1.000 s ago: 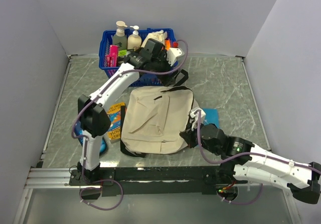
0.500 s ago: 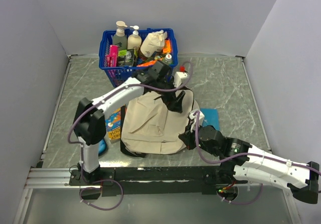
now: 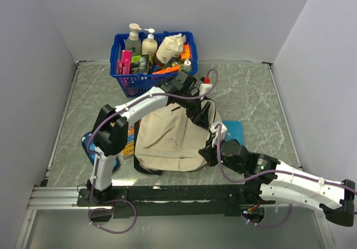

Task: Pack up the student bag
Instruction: Unzip the student bag at the center of the board.

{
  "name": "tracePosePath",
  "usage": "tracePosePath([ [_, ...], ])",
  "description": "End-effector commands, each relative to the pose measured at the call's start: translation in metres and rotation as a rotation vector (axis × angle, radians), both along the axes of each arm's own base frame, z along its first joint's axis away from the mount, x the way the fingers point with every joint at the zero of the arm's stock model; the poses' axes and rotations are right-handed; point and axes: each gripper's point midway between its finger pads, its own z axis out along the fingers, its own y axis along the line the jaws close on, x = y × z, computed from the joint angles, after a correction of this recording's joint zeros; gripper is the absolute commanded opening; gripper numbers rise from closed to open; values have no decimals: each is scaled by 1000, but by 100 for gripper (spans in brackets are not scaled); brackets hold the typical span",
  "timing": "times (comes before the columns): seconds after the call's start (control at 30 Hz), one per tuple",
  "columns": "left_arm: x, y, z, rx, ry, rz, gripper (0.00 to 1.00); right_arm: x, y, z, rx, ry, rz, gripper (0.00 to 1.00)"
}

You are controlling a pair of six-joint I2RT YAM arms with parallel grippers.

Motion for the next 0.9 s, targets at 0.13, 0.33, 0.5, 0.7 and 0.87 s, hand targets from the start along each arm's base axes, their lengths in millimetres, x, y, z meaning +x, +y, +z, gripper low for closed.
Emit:
tracePosePath([
  [0.13,-43,-7,2,-51,61,-150,87,6,9,27,40,-68,16,0],
  [0.33,-66,-11,-11,-16,40,-245,74,7,16,29,49,-69,28,0],
  [0.5,-64,-17,-7,-23,19,-253,40,8,16,30,46,-72,28,0],
  [0.7,-55,-27,10,-24,4,-258,1,5,9,23,33,-52,14,0],
  [0.87,-43,-39,38,-75,-49,-222,1,-1,4,16,27,-20,18,0],
])
